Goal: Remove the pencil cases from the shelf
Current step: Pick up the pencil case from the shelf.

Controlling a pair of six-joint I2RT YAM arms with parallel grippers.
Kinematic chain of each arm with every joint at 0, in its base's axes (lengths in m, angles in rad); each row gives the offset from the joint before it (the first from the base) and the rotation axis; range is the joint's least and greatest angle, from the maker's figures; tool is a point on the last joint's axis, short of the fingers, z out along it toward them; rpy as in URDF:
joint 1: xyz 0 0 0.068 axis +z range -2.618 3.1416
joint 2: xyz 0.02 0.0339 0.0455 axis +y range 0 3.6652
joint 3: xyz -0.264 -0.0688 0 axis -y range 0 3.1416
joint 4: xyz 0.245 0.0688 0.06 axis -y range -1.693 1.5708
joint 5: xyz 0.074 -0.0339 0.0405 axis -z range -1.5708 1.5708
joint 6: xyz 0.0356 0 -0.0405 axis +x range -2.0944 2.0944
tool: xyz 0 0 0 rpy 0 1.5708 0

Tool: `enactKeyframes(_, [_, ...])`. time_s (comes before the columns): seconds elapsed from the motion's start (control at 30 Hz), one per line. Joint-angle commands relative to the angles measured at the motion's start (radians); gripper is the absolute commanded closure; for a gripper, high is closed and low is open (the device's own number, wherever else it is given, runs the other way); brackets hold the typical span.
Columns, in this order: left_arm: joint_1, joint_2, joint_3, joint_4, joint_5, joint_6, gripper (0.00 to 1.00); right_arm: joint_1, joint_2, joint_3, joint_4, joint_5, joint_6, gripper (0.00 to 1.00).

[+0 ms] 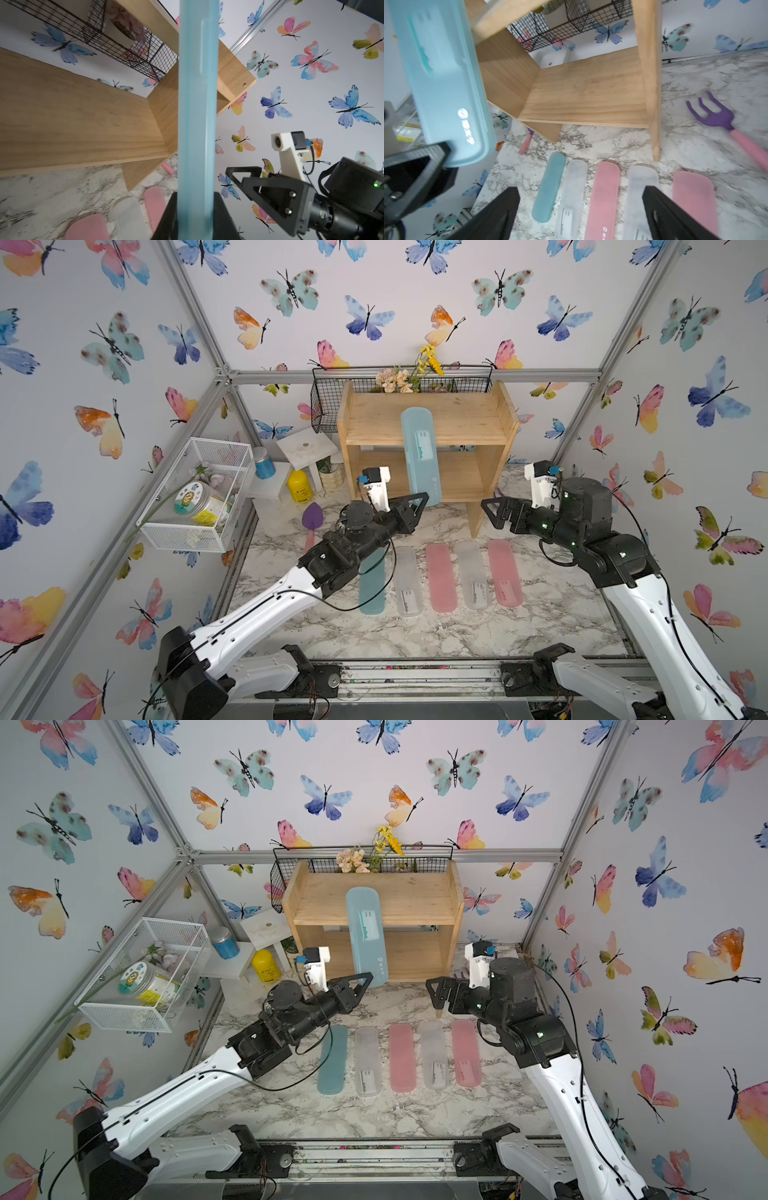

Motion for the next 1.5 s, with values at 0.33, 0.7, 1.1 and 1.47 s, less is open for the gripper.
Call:
enactKeyframes(0.33, [-0.016,-0.422,-0.235,-0.265,-0.269,0.123,1.0,0.535,0.351,0.268,0.202,0.189,0.083,0.01])
enactKeyframes(0.7, [-0.021,-0.549,-0.28,-0.346,-0.255,0.092,1.0,0.657,0.623,0.479,0.261,0.201,0.07,0.01])
enactKeyframes(1.1, [-0.021,-0.582,-0.295,-0.377,-0.255,0.091,1.0,0.679,0.74,0.586,0.24,0.209,0.065,0.01])
enactKeyframes(1.47, [-0.021,-0.594,-0.312,-0.384,-0.253,0.092,1.0,0.684,0.786,0.62,0.194,0.284,0.064,0.05])
